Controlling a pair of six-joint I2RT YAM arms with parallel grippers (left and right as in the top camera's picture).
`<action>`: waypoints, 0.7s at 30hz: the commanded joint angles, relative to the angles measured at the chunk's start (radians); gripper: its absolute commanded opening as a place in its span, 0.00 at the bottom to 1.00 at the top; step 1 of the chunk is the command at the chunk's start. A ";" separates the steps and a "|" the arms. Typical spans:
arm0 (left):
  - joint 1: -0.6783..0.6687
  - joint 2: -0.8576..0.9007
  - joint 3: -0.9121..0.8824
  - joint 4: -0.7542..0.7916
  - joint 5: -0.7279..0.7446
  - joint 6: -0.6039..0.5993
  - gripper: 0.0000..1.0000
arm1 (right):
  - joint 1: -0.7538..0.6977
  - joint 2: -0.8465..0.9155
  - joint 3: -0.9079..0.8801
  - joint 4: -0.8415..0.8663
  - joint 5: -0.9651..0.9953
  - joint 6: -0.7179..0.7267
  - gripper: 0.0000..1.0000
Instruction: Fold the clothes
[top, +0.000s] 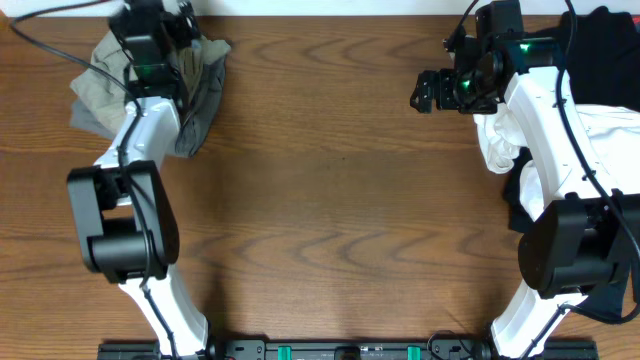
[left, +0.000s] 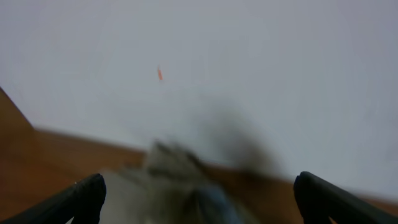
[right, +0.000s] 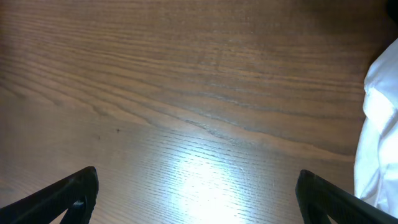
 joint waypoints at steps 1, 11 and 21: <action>0.006 0.084 -0.009 -0.034 -0.004 0.002 0.98 | 0.011 0.007 -0.001 0.000 0.003 -0.014 0.99; -0.013 0.216 -0.009 -0.037 0.163 0.002 0.98 | 0.011 0.007 -0.001 0.000 0.003 -0.014 0.99; -0.037 0.143 -0.008 -0.028 0.162 0.002 0.98 | 0.011 0.007 -0.001 0.018 0.002 -0.013 0.99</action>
